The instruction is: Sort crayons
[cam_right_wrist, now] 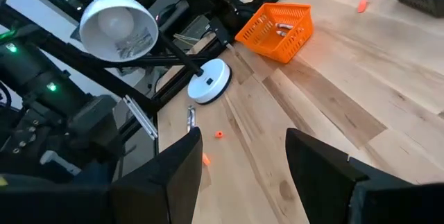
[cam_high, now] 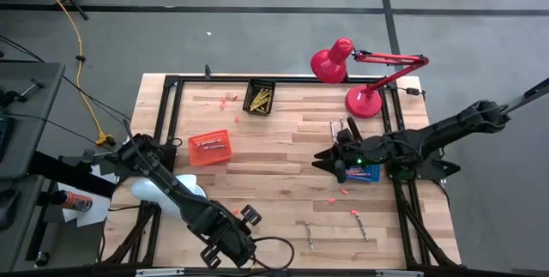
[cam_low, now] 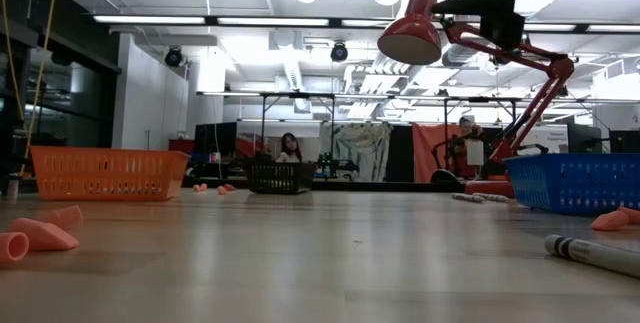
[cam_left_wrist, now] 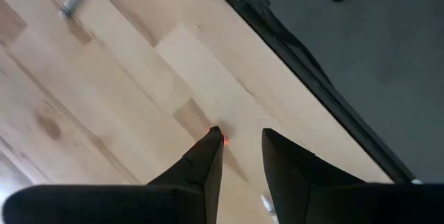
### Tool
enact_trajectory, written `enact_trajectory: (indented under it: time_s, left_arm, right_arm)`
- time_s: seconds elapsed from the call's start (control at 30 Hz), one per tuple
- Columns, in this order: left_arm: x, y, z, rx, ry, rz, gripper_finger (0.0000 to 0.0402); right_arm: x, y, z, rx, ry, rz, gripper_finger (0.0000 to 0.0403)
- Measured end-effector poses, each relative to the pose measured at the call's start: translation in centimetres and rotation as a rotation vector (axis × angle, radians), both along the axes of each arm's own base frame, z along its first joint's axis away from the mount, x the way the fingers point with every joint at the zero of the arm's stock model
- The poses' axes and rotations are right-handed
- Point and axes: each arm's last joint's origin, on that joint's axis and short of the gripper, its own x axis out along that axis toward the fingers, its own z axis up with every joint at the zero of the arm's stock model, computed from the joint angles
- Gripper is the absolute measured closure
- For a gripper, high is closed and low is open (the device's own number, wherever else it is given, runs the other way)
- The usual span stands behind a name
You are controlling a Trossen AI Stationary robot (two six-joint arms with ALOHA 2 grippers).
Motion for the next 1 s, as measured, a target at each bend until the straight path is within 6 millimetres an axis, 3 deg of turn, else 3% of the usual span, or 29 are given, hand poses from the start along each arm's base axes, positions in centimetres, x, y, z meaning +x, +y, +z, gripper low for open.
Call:
enact_trajectory:
  time_s: [0.17,0.33,0.5,0.7,1.0]
  left_arm:
    - [-0.1,-1.0,-1.2,0.016,0.02,-0.021,0.0312]
    - [-0.1,-2.5,-4.6,0.044,0.151,0.014,0.0312]
    - [-0.1,-2.7,-7.4,0.131,0.271,0.103,0.0312]
    - [0.0,-2.9,-8.5,0.159,0.284,0.182,0.0312]
    - [-0.8,-3.8,-8.6,0.176,0.259,0.222,0.0312]
  right_arm:
    - [-0.4,0.8,-0.4,-0.023,0.036,0.03,0.0202]
    - [-0.6,1.0,-0.8,-0.042,0.086,0.044,0.0202]
    - [-0.7,1.0,-1.0,-0.046,0.101,0.047,0.0202]
    - [-0.7,1.0,-1.0,-0.054,0.102,0.052,0.0202]
    - [-0.7,1.0,-1.0,-0.069,0.103,0.063,0.0202]
